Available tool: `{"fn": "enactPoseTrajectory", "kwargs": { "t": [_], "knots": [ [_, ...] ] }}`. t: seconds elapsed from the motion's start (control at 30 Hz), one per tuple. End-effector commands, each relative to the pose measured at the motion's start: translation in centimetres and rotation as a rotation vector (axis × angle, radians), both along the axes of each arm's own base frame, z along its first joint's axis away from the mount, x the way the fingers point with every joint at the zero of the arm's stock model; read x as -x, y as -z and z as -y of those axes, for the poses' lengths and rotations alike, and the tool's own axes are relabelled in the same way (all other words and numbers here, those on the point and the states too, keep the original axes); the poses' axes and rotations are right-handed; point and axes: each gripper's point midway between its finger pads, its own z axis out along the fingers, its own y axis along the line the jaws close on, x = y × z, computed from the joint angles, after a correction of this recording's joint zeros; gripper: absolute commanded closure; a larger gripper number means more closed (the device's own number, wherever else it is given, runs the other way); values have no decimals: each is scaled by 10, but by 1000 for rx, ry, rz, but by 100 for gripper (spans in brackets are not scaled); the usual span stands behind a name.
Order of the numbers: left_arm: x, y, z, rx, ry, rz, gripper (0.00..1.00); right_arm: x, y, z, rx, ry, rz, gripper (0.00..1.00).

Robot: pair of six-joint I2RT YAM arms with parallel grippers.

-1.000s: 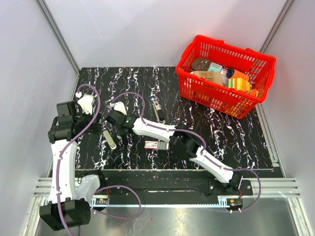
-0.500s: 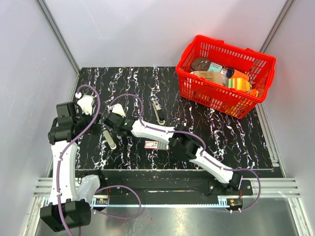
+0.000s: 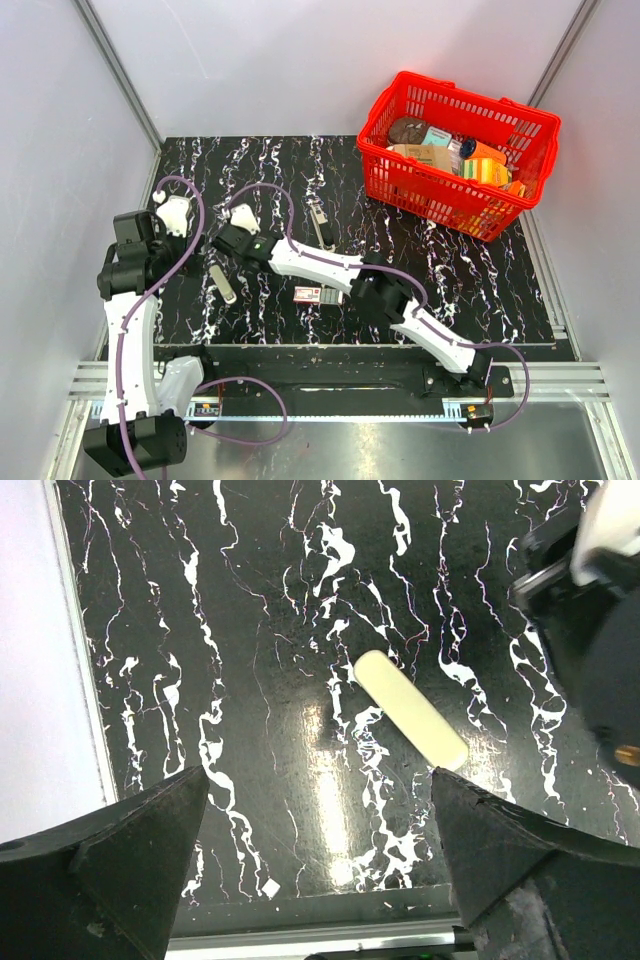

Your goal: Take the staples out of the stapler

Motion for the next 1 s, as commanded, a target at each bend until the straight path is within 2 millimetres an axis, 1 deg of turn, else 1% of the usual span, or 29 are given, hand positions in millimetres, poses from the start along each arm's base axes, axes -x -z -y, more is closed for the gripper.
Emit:
{"fn": "enactPoseTrajectory", "kwargs": {
  "t": [0.0,0.1,0.13,0.2,0.3,0.33,0.37,0.43,0.47,0.53,0.67,0.8,0.97],
  "knots": [
    [0,-7,-6,-32,-11,28,1,-1,-92,13,-148,85,32,96],
    [1,-5,-6,-38,-7,21,1,8,-103,21,-189,97,-13,97],
    [2,-6,-6,-41,-5,26,1,10,-108,25,-201,101,-24,98],
    [4,-4,-7,-47,-3,21,1,17,-111,37,-210,113,-52,98],
    [6,-4,-6,-54,5,24,1,29,-116,57,-239,131,-88,98],
    [7,-4,-6,-57,12,26,1,37,-116,68,-254,140,-102,98],
    [7,-6,-5,-59,16,34,1,40,-117,76,-271,153,-112,98],
    [8,-7,-4,-57,23,39,1,52,-112,96,-285,183,-138,98],
    [9,-6,-3,-54,30,35,1,57,-113,105,-294,197,-142,98],
    [9,-6,-2,-48,34,35,1,68,-109,124,-312,250,-165,98],
    [9,-7,0,-44,42,35,1,87,-95,155,-318,324,-209,98],
    [10,-7,1,-46,47,38,1,98,-82,173,-309,383,-238,100],
    [11,-6,1,-47,52,36,1,102,-71,182,-278,405,-230,100]
  ]
}}
